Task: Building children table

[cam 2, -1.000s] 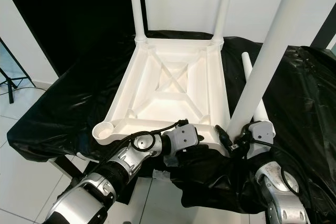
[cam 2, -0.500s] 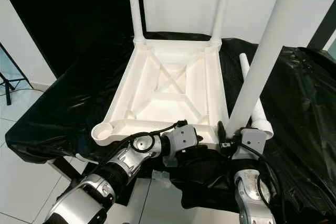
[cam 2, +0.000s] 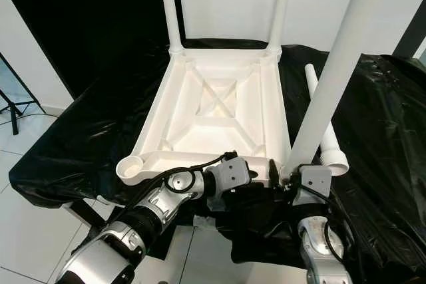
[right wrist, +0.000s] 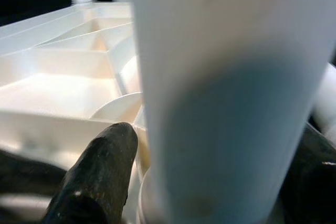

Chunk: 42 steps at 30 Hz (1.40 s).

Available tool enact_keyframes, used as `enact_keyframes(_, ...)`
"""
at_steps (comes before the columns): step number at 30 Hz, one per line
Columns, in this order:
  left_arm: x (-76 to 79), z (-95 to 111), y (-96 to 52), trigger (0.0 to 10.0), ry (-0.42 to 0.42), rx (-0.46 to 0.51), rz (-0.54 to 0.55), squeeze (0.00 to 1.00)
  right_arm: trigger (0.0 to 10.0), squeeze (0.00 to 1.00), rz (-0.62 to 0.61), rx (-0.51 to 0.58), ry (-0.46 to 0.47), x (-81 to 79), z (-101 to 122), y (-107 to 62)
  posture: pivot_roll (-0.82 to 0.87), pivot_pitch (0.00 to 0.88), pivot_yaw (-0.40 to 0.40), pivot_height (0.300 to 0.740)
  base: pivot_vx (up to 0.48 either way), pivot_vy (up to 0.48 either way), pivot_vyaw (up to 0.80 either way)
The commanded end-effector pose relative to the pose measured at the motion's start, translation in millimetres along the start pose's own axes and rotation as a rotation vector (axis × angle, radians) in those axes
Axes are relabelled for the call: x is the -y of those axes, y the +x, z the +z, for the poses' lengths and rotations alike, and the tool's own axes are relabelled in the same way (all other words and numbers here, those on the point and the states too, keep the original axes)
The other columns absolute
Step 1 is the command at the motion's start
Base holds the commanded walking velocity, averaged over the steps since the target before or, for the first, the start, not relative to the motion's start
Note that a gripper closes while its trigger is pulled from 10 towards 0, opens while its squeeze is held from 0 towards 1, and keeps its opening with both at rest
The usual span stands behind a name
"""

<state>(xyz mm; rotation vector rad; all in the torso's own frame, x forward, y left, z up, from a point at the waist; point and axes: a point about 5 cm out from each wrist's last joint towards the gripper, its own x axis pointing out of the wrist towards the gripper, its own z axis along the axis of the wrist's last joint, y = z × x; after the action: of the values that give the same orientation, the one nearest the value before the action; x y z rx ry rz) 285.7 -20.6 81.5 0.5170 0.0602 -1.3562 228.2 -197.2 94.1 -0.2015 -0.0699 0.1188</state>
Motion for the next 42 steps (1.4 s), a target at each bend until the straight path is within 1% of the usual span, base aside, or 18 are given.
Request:
enact_keyframes(1, 17.7, -38.1, -9.4, 10.0, -0.089, -0.166, -0.06, 0.0, 10.0, 0.0, 0.08, -0.009, 0.0, 1.1, -2.1, 0.5, 0.14, 0.0, 0.032, 0.74, 0.0, 0.0, 0.0)
enact_keyframes(5, 17.3, -38.5, -10.2, 10.0, -0.087, -0.168, -0.062, 0.0, 10.0, 0.0, 0.12, -0.004, -0.019, 10.4, 1.0, 2.7, 0.13, 0.0, 0.033, 0.74, 0.0, 0.0, 0.0)
enact_keyframes(8, 18.1, -38.9, -10.6, 10.0, -0.089, -0.168, -0.065, 0.0, 10.0, 0.0, 0.211, 0.008, -0.055, 20.8, 9.3, 6.6, 0.13, 0.0, 0.037, 0.74, 0.0, 0.0, 0.0)
enact_keyframes(12, 18.9, -38.9, -10.5, 10.0, -0.089, -0.167, -0.068, 0.0, 10.0, 0.0, 0.266, 0.005, -0.06, 21.3, 11.1, 6.1, 0.13, 0.0, 0.036, 0.74, 0.0, 0.0, 0.0)
enact_keyframes(13, 18.6, -38.7, -10.3, 10.0, -0.089, -0.167, -0.068, 0.0, 0.0, 0.0, 0.313, -0.007, -0.06, 19.9, 10.0, 4.1, 0.13, 0.0, 0.033, 0.74, 0.0, 0.0, 0.0)
enact_keyframes(15, 17.2, -37.7, -9.7, 10.0, -0.09, -0.164, -0.062, 0.0, 0.0, 0.0, 0.408, -0.044, -0.046, 13.2, 6.1, -2.0, 0.13, 0.0, 0.031, 0.74, 0.0, 0.0, 0.0)
enact_keyframes(16, 17.2, -37.7, -9.7, 10.0, -0.09, -0.164, -0.062, 0.0, 0.0, 0.0, 0.408, -0.044, -0.046, 13.2, 6.1, -2.0, 0.13, 0.0, 0.031, 0.74, 0.0, 0.0, 0.0)
enact_keyframes(18, 16.9, -36.9, -8.9, 10.0, -0.091, -0.162, -0.06, 0.0, 0.0, 0.0, 0.453, -0.067, 0.011, 6.5, 4.4, -6.4, 0.12, 0.0, 0.03, 0.74, 0.0, 0.0, 0.0)
enact_keyframes(22, 17.6, -36.6, -8.1, 10.0, -0.091, -0.16, -0.061, 0.0, 0.0, 0.0, 0.436, -0.078, 0.065, 1.1, 2.6, -7.2, 0.12, 0.0, 0.028, 0.74, 0.0, 0.0, 0.0)
enact_keyframes(23, 18.4, -36.3, -7.5, 10.0, -0.092, -0.158, -0.063, 0.0, 0.0, 0.0, 0.384, -0.085, 0.1, -3.7, -0.3, -6.9, 0.12, 0.0, 0.027, 0.74, 0.0, 0.0, 0.0)
enact_keyframes(24, 18.4, -36.3, -7.5, 10.0, -0.092, -0.158, -0.063, 0.0, 0.0, 0.0, 0.384, -0.085, 0.1, -3.7, -0.3, -6.9, 0.12, 0.0, 0.027, 0.74, 0.0, 0.0, 0.0)
enact_keyframes(28, 19.3, -36.5, -7.6, 10.0, -0.093, -0.157, -0.064, 0.0, 0.0, 0.0, 0.162, -0.118, 0.08, -7.8, -13.3, -4.5, 0.12, 0.0, 0.028, 0.74, 0.0, 0.0, 0.0)
enact_keyframes(29, 19.3, -36.5, -7.6, 10.0, -0.093, -0.157, -0.064, 0.0, 0.0, 0.0, 0.162, -0.118, 0.08, -7.8, -13.3, -4.5, 0.12, 0.0, 0.028, 0.74, 0.0, 0.0, 0.0)
enact_keyframes(31, 19.8, -36.8, -7.8, 10.0, -0.094, -0.158, -0.066, 0.0, 0.0, 0.0, -0.006, -0.085, 0.053, -8.8, -12.8, 0.0, 0.13, 0.0, 0.032, 0.74, 0.0, 0.0, 0.0)
enact_keyframes(32, 19.8, -36.8, -7.8, 10.0, -0.094, -0.158, -0.066, 0.0, 0.0, 0.0, -0.006, -0.085, 0.053, -8.8, -12.8, 0.0, 0.13, 0.0, 0.032, 0.74, 0.0, 0.0, 0.0)
enact_keyframes(34, 20.4, -37.5, -8.4, 10.0, -0.095, -0.159, -0.071, 0.0, 0.0, 0.0, -0.081, -0.042, 0.055, -12.2, -6.3, 5.0, 0.13, 0.0, 0.037, 0.74, 0.0, 0.0, 0.0)
enact_keyframes(38, 21.1, -38.8, -9.7, 10.0, -0.092, -0.163, -0.078, 0.0, 0.0, 0.0, -0.124, -0.011, 0.062, -13.4, -0.7, 10.4, 0.13, 0.0, 0.04, 0.74, 0.0, 0.0, 0.0)
enact_keyframes(42, 19.6, -39.9, -11.7, 10.0, -0.09, -0.169, -0.076, 0.0, 0.0, 0.0, -0.179, -0.024, 0.067, -11.7, -2.9, 12.3, 0.14, 0.0, 0.042, 0.74, 0.0, 0.0, 0.0)
